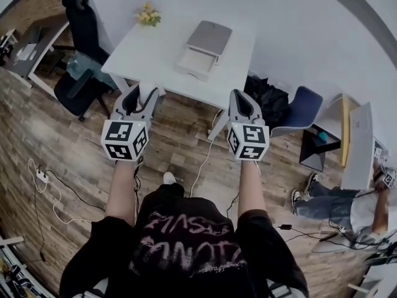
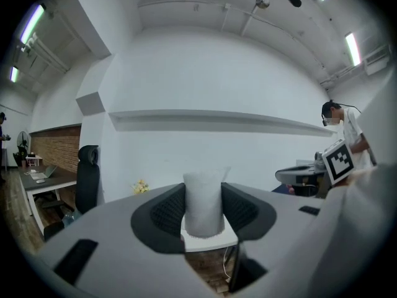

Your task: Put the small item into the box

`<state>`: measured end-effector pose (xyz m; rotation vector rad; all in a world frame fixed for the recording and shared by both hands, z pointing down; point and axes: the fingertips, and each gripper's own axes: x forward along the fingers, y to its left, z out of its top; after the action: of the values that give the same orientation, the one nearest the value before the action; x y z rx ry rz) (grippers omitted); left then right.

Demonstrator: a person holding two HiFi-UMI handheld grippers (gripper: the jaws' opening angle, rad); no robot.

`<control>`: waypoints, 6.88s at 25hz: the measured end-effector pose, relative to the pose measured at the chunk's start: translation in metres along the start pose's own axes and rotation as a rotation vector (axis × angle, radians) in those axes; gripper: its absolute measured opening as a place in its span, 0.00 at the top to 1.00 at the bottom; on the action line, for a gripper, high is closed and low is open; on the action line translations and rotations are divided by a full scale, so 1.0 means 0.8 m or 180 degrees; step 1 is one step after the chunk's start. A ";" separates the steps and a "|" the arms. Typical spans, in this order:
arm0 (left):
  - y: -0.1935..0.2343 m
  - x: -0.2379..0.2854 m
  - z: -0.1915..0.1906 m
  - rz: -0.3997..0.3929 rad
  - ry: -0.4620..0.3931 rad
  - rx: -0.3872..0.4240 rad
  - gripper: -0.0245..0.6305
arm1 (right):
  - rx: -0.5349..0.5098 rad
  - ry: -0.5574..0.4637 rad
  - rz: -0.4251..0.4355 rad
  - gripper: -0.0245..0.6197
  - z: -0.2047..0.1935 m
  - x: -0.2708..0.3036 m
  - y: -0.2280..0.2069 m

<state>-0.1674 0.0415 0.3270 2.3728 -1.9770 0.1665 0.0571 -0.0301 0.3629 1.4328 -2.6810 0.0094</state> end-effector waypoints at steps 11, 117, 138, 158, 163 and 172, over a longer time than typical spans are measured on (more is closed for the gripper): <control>0.073 0.067 0.006 -0.0247 -0.0007 -0.0011 0.69 | 0.0059 0.0056 -0.0229 0.95 0.005 0.080 0.010; 0.029 0.487 -0.273 -0.1700 0.2474 0.0558 0.63 | 0.0824 0.0960 -0.0832 0.95 -0.167 0.373 -0.218; 0.064 0.501 -0.188 -0.1171 0.1701 0.0197 0.95 | 0.0751 0.0769 -0.0786 0.95 -0.123 0.376 -0.209; 0.102 0.522 -0.046 -0.0865 0.0894 0.0164 0.96 | 0.0543 0.0492 -0.0755 0.95 -0.038 0.373 -0.208; 0.104 0.516 0.002 -0.0845 0.0606 0.0213 0.96 | 0.0488 0.0366 -0.0778 0.95 -0.016 0.370 -0.212; 0.113 0.501 0.057 -0.0753 0.0246 0.0218 0.96 | 0.0382 0.0128 -0.0779 0.95 0.022 0.363 -0.214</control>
<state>-0.1828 -0.3718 0.3243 2.5751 -1.6672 0.3142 0.0374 -0.3669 0.3646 1.7669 -2.4932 0.1808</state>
